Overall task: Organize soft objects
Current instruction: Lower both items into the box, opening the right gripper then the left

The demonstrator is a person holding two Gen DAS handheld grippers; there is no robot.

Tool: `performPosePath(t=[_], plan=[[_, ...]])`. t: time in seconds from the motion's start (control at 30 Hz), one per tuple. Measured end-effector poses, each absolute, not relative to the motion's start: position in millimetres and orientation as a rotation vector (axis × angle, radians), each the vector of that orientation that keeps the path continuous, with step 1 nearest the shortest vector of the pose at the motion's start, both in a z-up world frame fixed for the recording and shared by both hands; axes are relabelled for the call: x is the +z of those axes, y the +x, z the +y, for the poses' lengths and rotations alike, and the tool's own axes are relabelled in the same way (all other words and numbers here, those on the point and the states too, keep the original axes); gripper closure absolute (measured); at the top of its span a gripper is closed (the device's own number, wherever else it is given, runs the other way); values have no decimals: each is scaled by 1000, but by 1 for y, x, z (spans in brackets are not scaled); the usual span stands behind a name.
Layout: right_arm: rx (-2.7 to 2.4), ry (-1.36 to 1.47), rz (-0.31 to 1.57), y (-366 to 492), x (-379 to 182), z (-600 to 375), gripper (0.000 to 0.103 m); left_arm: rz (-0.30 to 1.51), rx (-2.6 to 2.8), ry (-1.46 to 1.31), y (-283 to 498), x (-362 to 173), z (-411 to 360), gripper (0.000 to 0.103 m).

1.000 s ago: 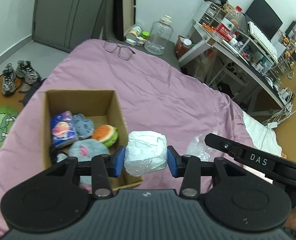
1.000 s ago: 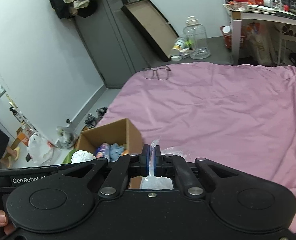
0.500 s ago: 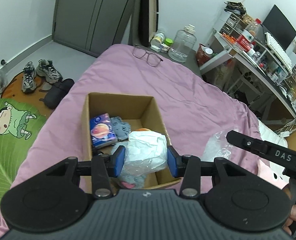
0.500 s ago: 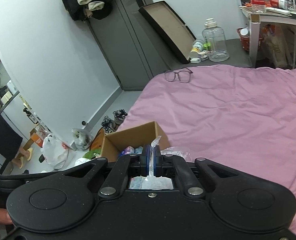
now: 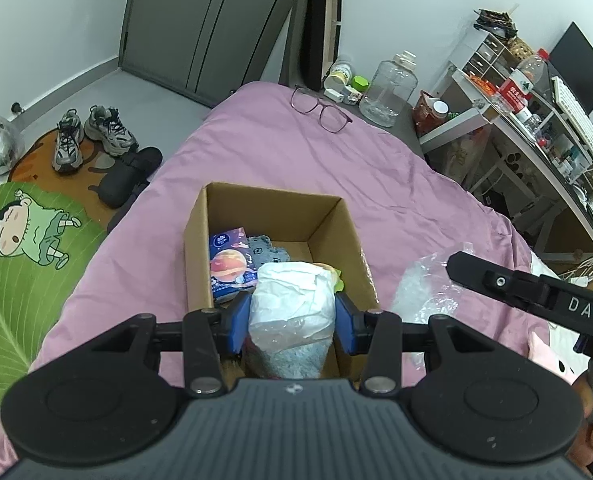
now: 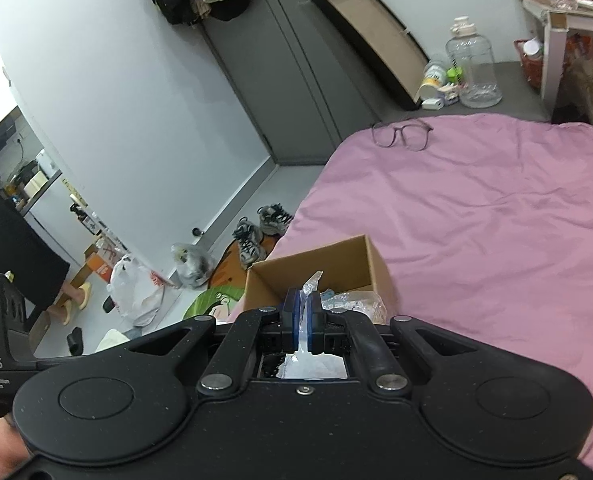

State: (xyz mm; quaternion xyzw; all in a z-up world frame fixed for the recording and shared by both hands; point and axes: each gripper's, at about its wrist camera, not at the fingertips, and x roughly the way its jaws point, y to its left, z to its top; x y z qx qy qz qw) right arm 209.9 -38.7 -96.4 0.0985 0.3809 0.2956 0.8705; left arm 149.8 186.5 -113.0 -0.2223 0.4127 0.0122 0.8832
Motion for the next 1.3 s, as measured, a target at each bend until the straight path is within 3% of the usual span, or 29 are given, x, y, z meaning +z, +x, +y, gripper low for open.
performPosePath(t=[0.07,0.17,0.3,1.2,1.3], plan=[[637,210,827,213,-102,-35,99,863,26,-467,153,-116,188,60],[624,211,910,220,-113,-32,90,868,24,-472,158,-119,189,60],[596,207,912,223,-118,-40,64,870,20,-481,167,-122,189,60],[516,199,983,260,-145,-95,62,895,5,-526,243,-149,161,60],[515,205,994,265,-149,-99,62,902,20,-514,251,-150,158,55]])
